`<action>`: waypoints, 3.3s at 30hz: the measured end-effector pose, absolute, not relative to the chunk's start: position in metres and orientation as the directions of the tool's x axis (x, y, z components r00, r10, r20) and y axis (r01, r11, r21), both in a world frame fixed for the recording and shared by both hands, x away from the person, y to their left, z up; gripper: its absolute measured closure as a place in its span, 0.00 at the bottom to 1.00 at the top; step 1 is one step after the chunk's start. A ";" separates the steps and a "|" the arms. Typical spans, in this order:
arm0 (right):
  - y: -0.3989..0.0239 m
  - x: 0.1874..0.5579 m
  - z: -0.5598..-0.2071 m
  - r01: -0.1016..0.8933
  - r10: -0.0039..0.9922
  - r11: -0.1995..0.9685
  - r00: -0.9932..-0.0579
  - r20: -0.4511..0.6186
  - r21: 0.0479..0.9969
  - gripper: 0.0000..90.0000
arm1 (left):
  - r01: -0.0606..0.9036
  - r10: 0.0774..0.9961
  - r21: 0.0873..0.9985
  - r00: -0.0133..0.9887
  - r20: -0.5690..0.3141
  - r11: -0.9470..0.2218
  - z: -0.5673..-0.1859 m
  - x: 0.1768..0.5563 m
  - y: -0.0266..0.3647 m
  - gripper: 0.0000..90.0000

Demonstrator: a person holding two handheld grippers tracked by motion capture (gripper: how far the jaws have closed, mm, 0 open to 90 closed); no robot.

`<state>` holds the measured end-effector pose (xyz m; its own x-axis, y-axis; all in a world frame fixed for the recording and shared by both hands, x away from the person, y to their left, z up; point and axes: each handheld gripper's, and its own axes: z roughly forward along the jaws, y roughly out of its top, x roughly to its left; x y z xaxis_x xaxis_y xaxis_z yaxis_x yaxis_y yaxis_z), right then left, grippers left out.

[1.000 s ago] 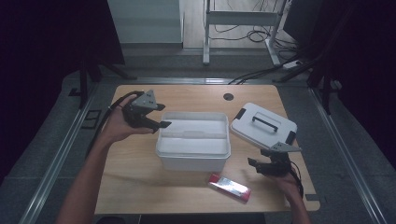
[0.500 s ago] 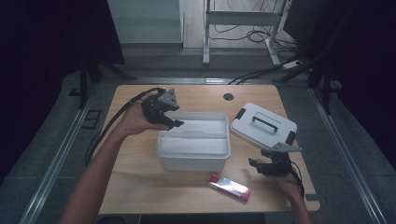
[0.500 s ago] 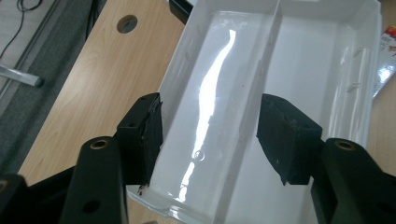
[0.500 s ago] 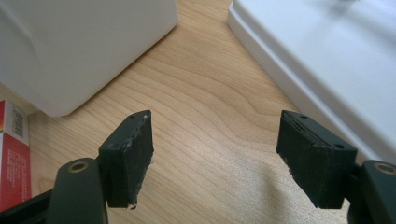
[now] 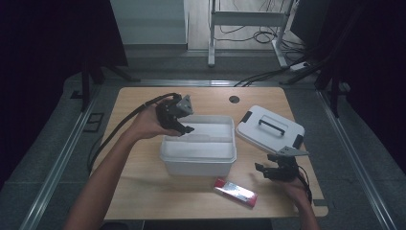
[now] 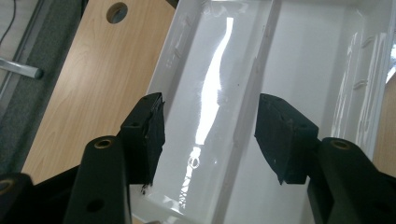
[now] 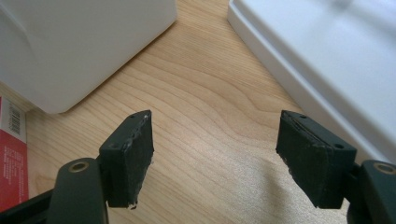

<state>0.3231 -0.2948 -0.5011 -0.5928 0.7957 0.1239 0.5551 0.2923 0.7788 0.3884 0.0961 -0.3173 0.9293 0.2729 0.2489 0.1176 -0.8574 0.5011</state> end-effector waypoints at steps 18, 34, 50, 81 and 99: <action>-0.297 0.325 -0.505 0.572 0.806 0.293 -0.579 0.124 0.766 0.30 | 0.107 0.220 0.442 0.952 0.211 -0.891 -0.336 0.395 0.073 0.57; -0.299 0.325 -0.506 0.578 0.809 0.294 -0.574 0.124 0.761 0.31 | 0.086 0.162 0.384 0.972 0.170 -0.919 -0.355 0.402 0.058 0.65; -0.301 0.326 -0.507 0.579 0.812 0.292 -0.571 0.123 0.761 0.31 | 0.069 0.120 0.338 0.984 0.132 -0.938 -0.362 0.408 0.055 0.76; -0.303 0.327 -0.508 0.582 0.814 0.296 -0.569 0.119 0.758 0.31 | 0.044 0.075 0.274 0.992 0.104 -0.961 -0.363 0.412 0.044 0.86; -0.304 0.327 -0.508 0.584 0.818 0.293 -0.563 0.118 0.757 0.31 | 0.050 0.077 0.264 0.993 0.094 -0.963 -0.366 0.415 0.043 0.93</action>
